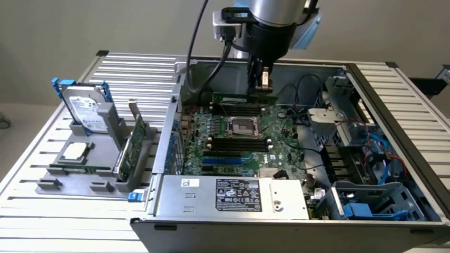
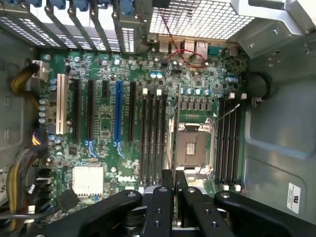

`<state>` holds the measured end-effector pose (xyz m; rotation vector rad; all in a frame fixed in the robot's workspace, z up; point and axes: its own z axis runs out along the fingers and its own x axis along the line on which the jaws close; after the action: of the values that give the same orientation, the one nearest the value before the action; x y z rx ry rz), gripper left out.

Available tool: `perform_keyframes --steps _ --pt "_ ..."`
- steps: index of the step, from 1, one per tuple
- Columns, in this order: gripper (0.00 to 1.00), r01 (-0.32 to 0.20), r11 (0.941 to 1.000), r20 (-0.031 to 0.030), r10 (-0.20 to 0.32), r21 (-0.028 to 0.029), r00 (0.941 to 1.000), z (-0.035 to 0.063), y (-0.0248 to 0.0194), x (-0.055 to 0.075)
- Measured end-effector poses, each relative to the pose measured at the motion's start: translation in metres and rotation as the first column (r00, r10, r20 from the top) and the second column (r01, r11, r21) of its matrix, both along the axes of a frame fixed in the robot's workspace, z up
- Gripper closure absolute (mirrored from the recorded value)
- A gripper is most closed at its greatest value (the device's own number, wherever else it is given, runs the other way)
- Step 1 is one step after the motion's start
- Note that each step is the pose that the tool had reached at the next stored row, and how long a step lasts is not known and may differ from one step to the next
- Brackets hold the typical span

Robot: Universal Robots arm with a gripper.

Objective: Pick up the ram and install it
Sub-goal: 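Pick up the ram and move it above insertion slot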

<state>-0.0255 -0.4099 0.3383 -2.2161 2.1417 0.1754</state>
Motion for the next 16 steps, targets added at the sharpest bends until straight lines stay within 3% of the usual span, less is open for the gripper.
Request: perform_keyframes --steps 4,6,7,8,10,11,16 --pt "0.86 0.0 1.0 0.0011 0.0 -0.0011 1.0 -0.0049 0.018 0.0" --pt "0.86 0.0 1.0 0.002 0.0 -0.0056 1.0 -0.0068 0.0272 0.0" --pt "0.86 0.0 0.9999 0.0025 0.0 -0.0108 1.0 -0.0074 0.0317 0.0" --pt "0.86 0.0 0.9998 0.003 0.0 -0.0195 1.0 -0.0078 0.036 0.0" --pt "0.86 0.0 0.9988 0.0035 0.0 -0.0491 1.0 -0.0082 0.0423 -0.001" --pt "0.86 0.0 0.9984 0.0033 0.0 -0.0567 1.0 -0.0081 0.0433 -0.001" --pt "0.86 0.0 0.9984 0.0035 0.0 -0.057 1.0 -0.0082 0.0433 -0.001"
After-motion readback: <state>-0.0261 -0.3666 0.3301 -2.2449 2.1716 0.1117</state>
